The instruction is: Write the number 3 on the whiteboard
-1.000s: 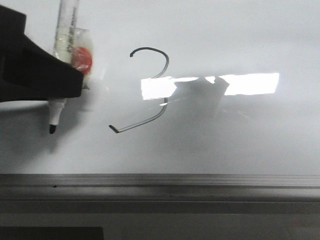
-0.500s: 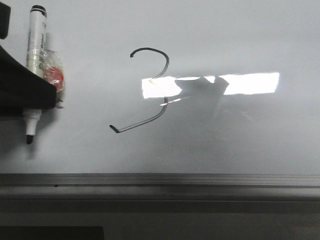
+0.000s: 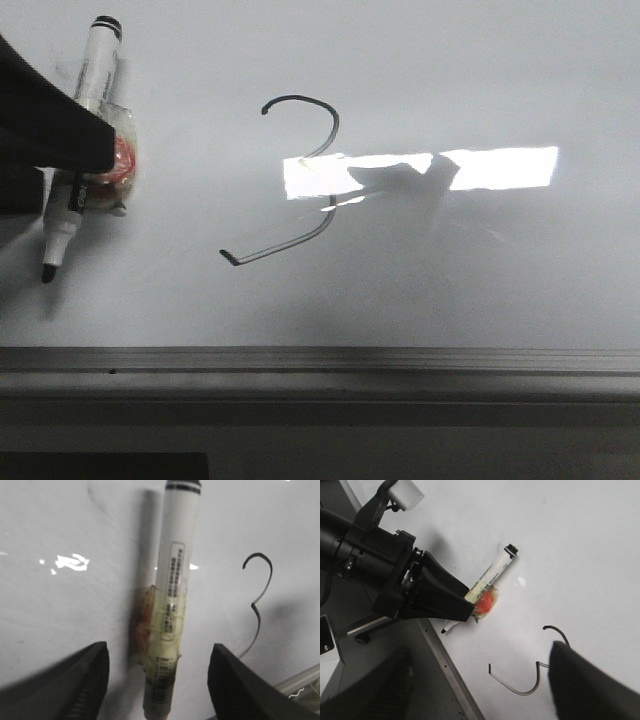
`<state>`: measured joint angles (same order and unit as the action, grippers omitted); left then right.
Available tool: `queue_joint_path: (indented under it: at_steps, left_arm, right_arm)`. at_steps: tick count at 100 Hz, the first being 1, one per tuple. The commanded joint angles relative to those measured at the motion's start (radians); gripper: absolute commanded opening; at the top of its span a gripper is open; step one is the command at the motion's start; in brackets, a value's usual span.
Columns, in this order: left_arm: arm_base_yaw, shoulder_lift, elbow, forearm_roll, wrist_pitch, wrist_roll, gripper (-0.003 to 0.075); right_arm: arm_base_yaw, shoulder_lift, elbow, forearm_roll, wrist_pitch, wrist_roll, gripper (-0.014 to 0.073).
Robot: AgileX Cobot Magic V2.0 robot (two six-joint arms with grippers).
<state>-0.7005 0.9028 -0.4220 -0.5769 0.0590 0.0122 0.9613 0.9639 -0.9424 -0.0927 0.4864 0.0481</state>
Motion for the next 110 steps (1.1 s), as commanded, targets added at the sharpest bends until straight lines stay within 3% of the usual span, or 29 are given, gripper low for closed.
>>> queue_joint_path:
  at_steps: [1,3,4,8,19,36,55,65,92,110]
  left_arm:
    - [0.006,-0.076,-0.021,0.019,-0.059,0.000,0.0335]
    - [0.006,-0.096,-0.021,0.019,-0.059,0.000,0.0307]
    - [0.006,-0.102,-0.021,0.019,-0.059,0.000,0.0296]
    - [0.006,-0.143,-0.021,0.020,-0.059,0.000,0.0223]
    - [0.006,-0.253,-0.021,0.075,-0.047,0.002,-0.0020]
    - [0.006,-0.425,-0.021,0.208,-0.029,0.022,-0.0020]
    - [0.006,-0.620,-0.002,0.347,0.036,0.107,-0.0020]
    - [0.006,-0.719,0.044,0.398,0.037,0.107,-0.0020]
    - [0.006,-0.838,0.121,0.377,0.035,0.104,-0.0020]
    - [0.006,-0.838,0.121,0.377,0.035,0.104,-0.0020]
  right_arm:
    - [-0.005,-0.052,-0.030,-0.026,-0.052,-0.007,0.0194]
    - [-0.005,-0.065,-0.028,-0.027,-0.050,-0.007,0.0088]
    - [-0.005,-0.065,-0.028,-0.027,-0.050,-0.007,0.0088]
    - [-0.005,-0.085,-0.020,-0.036,-0.048,-0.007,-0.0068]
    - [-0.005,-0.153,0.017,-0.036,-0.050,-0.007,-0.0054]
    - [-0.005,-0.295,0.127,-0.071,-0.078,-0.007,-0.0054]
    - [-0.005,-0.559,0.345,-0.121,-0.221,-0.007,-0.0054]
    - [-0.005,-0.697,0.447,-0.121,-0.216,-0.007,-0.0054]
    - [-0.005,-0.977,0.615,-0.108,-0.161,-0.007,-0.0054]
    - [-0.005,-0.980,0.625,-0.108,-0.155,-0.007,-0.0054]
